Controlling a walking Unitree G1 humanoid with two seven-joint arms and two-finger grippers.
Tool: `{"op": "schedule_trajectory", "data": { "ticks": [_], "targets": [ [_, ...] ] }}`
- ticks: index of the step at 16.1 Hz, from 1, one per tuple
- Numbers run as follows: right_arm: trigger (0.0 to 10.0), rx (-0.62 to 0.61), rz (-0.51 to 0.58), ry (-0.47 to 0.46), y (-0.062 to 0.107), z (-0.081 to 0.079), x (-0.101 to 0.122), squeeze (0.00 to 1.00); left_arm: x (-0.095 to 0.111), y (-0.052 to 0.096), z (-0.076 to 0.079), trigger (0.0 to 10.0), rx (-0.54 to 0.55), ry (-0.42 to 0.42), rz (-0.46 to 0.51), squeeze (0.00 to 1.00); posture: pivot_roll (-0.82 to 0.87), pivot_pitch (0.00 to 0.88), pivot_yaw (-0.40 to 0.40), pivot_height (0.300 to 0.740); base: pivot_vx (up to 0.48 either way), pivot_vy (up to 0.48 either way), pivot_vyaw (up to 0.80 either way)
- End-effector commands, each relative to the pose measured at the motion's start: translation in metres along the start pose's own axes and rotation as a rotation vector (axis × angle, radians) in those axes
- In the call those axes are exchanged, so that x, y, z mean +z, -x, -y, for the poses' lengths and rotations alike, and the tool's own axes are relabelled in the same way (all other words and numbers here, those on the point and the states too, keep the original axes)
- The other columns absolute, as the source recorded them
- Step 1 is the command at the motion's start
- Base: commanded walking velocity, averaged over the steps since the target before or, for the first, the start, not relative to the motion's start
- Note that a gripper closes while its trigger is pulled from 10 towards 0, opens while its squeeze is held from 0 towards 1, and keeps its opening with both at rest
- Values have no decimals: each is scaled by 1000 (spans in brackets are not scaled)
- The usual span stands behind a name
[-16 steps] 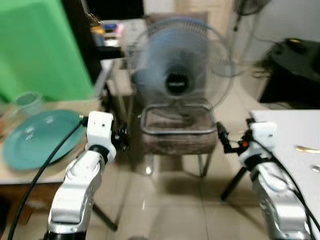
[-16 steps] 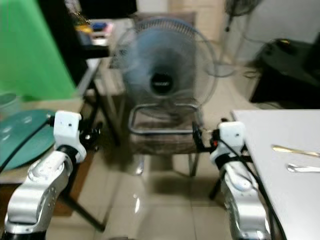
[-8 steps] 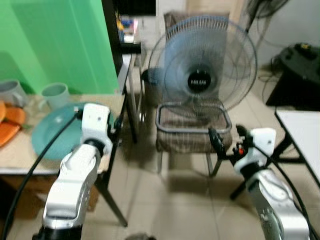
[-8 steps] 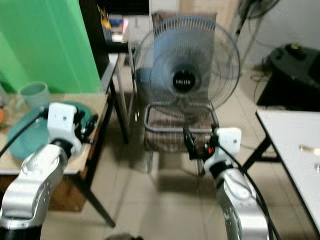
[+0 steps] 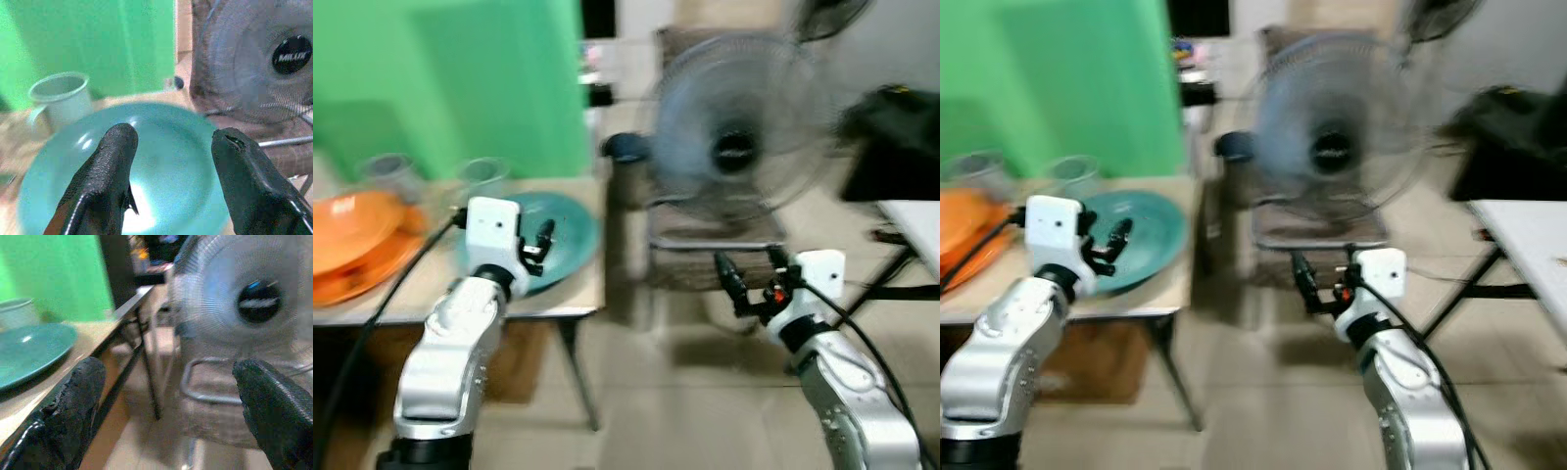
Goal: Setting the table
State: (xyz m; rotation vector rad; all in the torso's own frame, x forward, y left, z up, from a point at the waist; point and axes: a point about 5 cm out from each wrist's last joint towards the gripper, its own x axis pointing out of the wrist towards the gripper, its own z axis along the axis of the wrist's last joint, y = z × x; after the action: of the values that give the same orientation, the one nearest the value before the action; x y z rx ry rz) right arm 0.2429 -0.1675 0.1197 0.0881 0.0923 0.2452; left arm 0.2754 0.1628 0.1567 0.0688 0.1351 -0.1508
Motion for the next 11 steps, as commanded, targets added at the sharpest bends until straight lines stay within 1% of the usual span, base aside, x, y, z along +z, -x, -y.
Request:
{"op": "schedule_trajectory", "data": {
  "ticks": [1, 4, 5, 6, 7, 8, 9, 11],
  "targets": [
    [10000, 22, 8, 6, -3, -1, 4, 1000, 2, -1, -2, 10000, 16, -9, 3, 1000, 55, 0, 34, 740, 0, -480, 800],
    [10000, 44, 1, 24, -7, -4, 4, 1000, 0, 0, -3, 10000, 27, -12, -2, 1000, 60, 0, 25, 740, 0, -480, 800],
    [10000, 41, 0, 33, -8, -4, 4, 1000, 0, 0, -3, 10000, 32, -27, -4, 1000, 62, 0, 23, 740, 0, -480, 800],
    [10000, 32, -1, 42, -8, -3, 5, 1000, 1, 1, -3, 10000, 36, -28, -1, 1000, 66, 0, 18, 740, 0, 0, 800],
    [10000, 25, -7, 14, -8, -2, 4, 0, -1, 2, -4, 10000, 47, -27, -7, 878, 67, 0, 16, 740, 0, 0, 0],
    [10000, 31, -12, 4, -8, -2, 3, 0, -2, 3, -4, 10000, 49, -15, -8, 471, 69, 0, 13, 740, 0, 0, 0],
    [10000, 34, -13, -1, -7, -2, 3, 0, -3, 3, -4, 10000, 46, -27, -7, 506, 73, 0, 8, 740, 0, 0, 0],
    [10000, 30, -11, -5, -7, -2, 3, 0, -4, 4, -4, 10000, 38, -56, -8, 506, 73, 0, 8, 740, 0, 0, 0]
  ]
}}
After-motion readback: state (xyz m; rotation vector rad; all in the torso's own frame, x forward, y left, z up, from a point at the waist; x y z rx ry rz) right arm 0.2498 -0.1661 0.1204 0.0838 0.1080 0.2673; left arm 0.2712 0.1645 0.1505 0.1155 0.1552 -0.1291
